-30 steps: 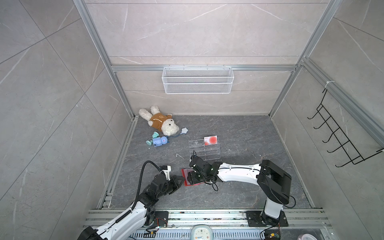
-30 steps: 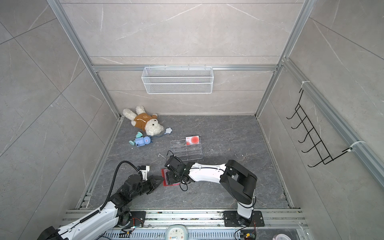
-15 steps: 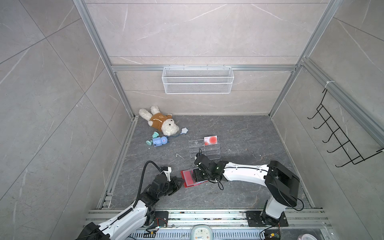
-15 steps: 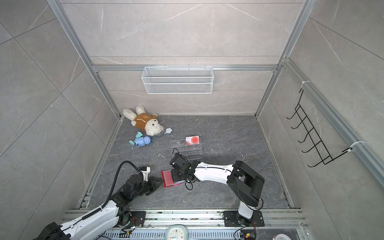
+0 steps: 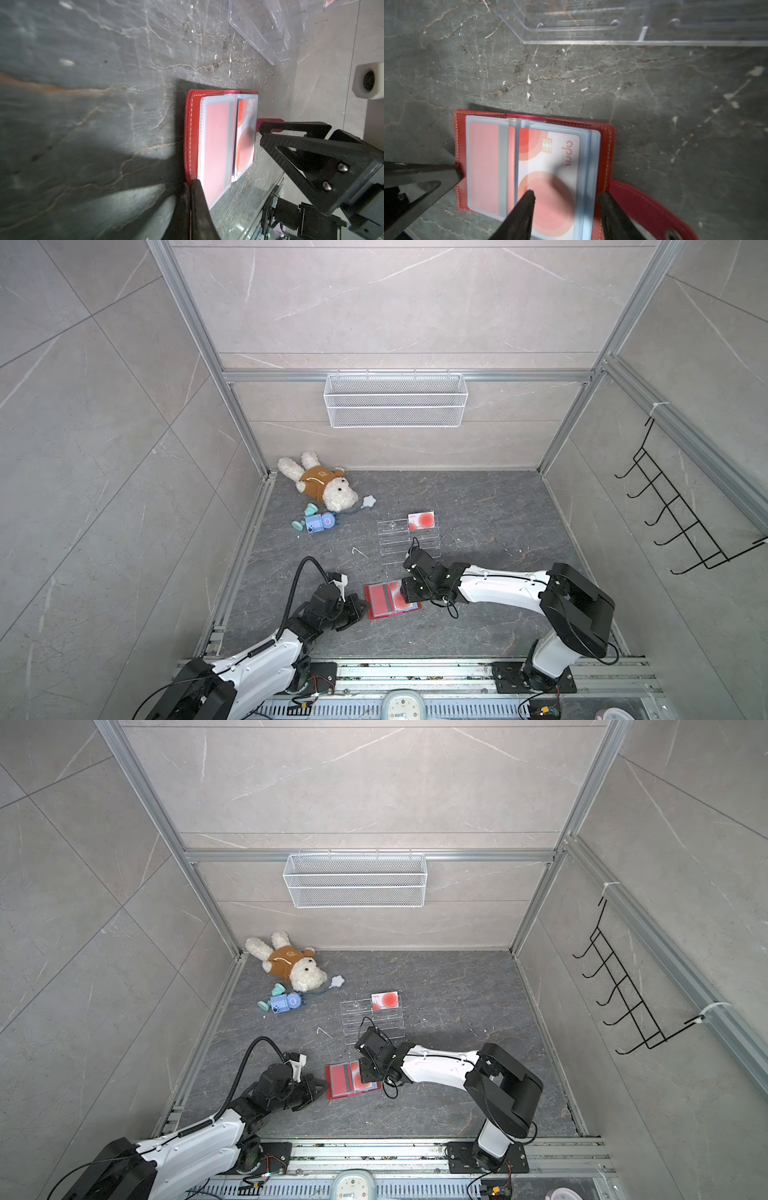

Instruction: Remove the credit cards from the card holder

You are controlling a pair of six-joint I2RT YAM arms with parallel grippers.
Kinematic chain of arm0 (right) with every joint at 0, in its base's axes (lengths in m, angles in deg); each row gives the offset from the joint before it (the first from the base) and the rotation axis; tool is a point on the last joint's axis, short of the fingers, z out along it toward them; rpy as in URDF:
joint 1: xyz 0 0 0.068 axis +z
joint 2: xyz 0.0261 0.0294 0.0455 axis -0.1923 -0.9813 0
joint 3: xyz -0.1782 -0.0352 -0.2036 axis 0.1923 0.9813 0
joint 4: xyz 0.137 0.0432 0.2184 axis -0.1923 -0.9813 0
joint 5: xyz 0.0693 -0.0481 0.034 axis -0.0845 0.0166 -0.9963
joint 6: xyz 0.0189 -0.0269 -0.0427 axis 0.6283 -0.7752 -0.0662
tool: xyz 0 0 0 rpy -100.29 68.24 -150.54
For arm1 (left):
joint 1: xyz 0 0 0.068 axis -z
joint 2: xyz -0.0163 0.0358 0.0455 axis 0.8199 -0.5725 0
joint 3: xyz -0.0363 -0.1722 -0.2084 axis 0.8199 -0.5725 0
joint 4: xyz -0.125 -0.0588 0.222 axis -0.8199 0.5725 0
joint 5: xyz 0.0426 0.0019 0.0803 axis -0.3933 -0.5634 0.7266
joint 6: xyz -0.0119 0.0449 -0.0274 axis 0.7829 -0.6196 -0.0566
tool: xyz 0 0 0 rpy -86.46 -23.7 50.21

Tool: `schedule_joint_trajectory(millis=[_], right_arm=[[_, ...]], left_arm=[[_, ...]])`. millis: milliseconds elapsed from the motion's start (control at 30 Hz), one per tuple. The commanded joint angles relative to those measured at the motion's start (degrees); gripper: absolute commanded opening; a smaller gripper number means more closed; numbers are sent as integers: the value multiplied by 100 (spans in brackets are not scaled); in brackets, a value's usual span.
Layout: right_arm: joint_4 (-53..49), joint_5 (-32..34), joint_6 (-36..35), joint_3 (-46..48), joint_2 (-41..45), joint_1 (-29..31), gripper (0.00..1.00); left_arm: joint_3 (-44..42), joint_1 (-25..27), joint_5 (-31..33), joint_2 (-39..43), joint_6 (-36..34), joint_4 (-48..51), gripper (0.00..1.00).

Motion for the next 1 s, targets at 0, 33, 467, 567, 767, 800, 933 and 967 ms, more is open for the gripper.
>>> schedule_joint_trajectory(millis=[0,33,467,567,767,800,933,967], right_arm=[[22,4,83,192,252,-31,54],[34,-5,84,245,304,-36,54],[334,-342,-23,538,771,-244,30],[414,-414,-31,552,785,-275,24],[648,-659,-50,494,518,-315,11],[679,-655,-50,503,483,-324,11],[812,-707,-31,552,338,-367,9],[825,-708,-28,556,298,-378,9]], left_arm=[[333,23,-186,-265,-468,143,0],[394,21,-171,-355,-553,193,0],[1151,29,426,-79,-891,1841,45],[1335,38,788,580,-778,2510,53],[1533,75,288,712,-485,2025,56],[1496,92,75,606,-379,1692,56],[1467,294,-345,84,-63,741,54],[1454,342,-384,-25,13,533,53]])
